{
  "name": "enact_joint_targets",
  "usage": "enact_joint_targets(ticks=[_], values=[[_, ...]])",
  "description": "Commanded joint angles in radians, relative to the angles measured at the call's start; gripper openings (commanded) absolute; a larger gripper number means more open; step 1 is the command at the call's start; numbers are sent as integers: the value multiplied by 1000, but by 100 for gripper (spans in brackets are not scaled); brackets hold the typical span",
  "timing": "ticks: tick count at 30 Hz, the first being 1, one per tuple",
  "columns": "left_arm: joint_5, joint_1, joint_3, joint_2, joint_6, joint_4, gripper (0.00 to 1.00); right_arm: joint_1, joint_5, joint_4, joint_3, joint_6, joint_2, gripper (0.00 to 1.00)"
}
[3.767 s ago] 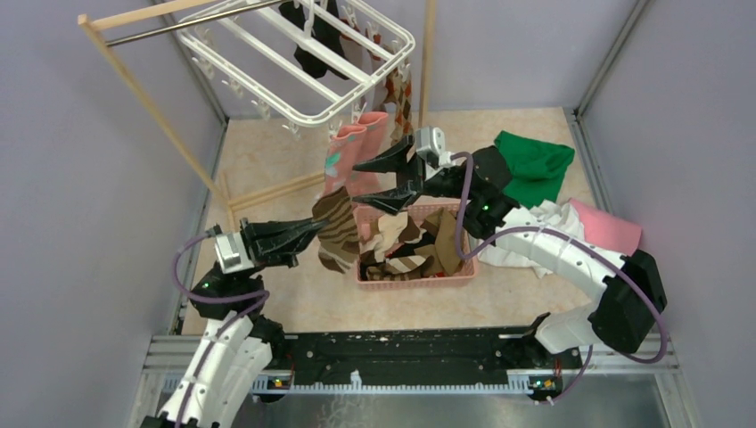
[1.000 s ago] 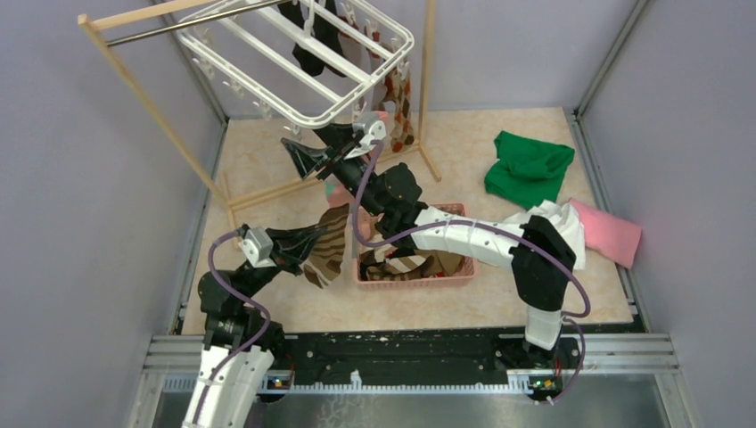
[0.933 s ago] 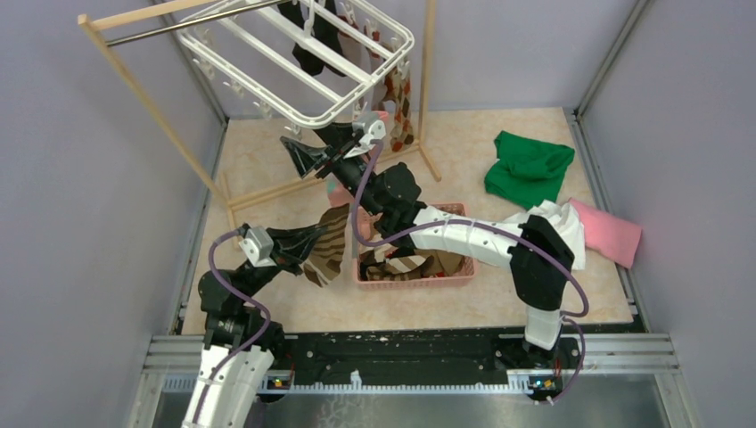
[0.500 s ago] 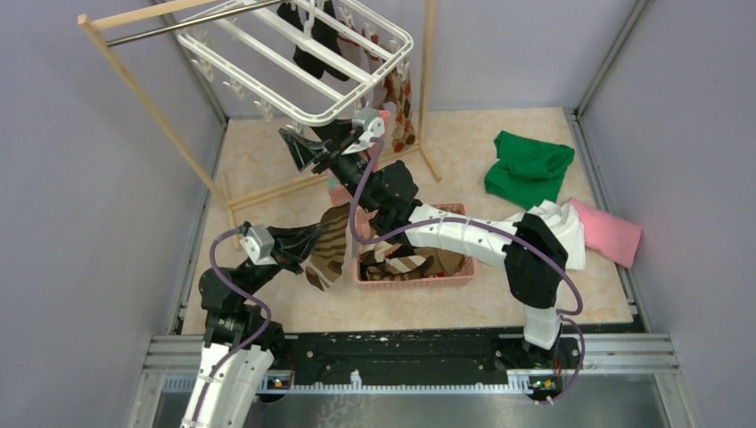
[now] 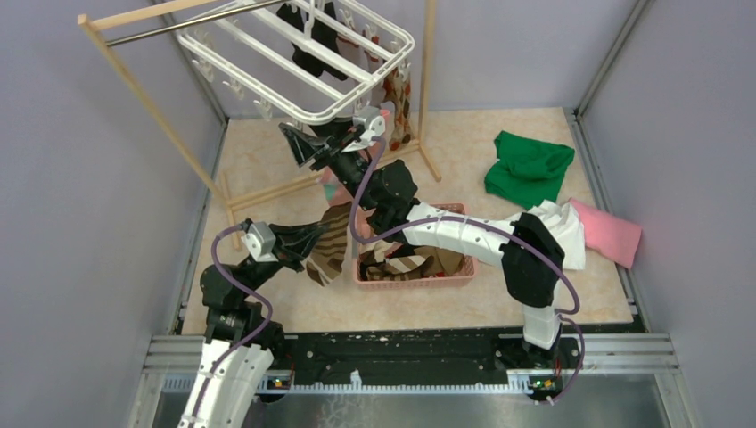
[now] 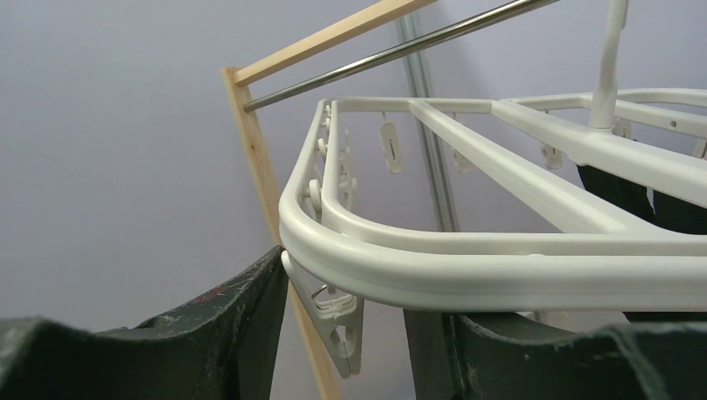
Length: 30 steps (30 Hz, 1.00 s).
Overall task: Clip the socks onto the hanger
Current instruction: Open the clamp at the hanger.
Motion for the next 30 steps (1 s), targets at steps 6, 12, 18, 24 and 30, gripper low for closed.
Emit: enact_joint_targets(ticks=[6, 12, 18, 24, 30], values=[[13, 4, 45, 26, -10, 67, 0, -3, -7, 61, 57, -3, 10, 36], [-1, 4, 42, 25, -11, 80, 0, -9, -28, 69, 48, -6, 1, 22], [-36, 4, 43, 26, -10, 113, 0, -20, -52, 64, 25, 23, -22, 10], [-89, 4, 73, 48, -4, 115, 0, -37, -95, 44, 3, 72, -53, 0], [-123, 4, 124, 91, 7, 72, 0, -93, -258, -3, -16, 204, -88, 0]])
